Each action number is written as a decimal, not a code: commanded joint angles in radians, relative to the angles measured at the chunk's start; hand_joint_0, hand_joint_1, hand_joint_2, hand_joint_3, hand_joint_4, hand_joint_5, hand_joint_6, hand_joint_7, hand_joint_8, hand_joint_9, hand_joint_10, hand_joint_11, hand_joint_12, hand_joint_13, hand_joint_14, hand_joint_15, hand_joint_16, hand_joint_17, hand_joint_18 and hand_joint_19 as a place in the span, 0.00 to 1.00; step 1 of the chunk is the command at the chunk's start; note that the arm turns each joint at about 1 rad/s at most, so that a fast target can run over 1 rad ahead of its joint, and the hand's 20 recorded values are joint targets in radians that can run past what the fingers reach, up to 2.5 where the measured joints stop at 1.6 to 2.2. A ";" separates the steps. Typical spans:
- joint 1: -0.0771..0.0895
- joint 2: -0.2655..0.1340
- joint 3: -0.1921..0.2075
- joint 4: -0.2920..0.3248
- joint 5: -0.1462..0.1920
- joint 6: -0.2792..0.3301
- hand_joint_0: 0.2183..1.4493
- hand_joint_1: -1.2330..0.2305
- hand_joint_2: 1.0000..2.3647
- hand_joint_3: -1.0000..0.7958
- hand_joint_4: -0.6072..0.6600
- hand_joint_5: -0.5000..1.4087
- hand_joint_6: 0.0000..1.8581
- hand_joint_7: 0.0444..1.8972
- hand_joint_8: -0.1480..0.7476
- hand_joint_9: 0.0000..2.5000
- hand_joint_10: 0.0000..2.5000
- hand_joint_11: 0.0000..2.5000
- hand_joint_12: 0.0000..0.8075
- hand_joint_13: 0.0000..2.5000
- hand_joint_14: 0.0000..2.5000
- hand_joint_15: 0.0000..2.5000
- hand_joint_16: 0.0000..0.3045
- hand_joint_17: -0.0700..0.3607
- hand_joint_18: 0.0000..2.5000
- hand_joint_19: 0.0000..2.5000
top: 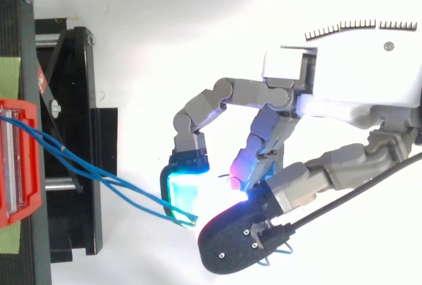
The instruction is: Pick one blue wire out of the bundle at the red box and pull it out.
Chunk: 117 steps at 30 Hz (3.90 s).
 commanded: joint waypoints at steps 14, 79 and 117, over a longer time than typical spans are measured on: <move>0.000 -0.001 0.000 0.002 0.005 -0.016 0.31 0.43 0.41 0.51 0.34 0.16 0.50 0.57 0.40 0.45 0.00 0.22 0.48 0.46 0.01 0.25 0.18 0.45 0.40 0.28; 0.000 0.000 0.000 0.002 0.005 -0.014 0.24 0.52 0.00 0.28 0.56 0.15 0.47 0.44 0.53 0.35 0.01 0.30 0.52 0.37 0.01 0.27 0.19 0.46 0.32 0.29; 0.000 0.000 0.000 0.004 0.005 -0.018 0.46 0.25 0.01 0.34 0.31 0.16 0.51 0.73 0.46 0.26 0.00 0.22 0.49 0.26 0.01 0.20 0.16 0.42 0.25 0.21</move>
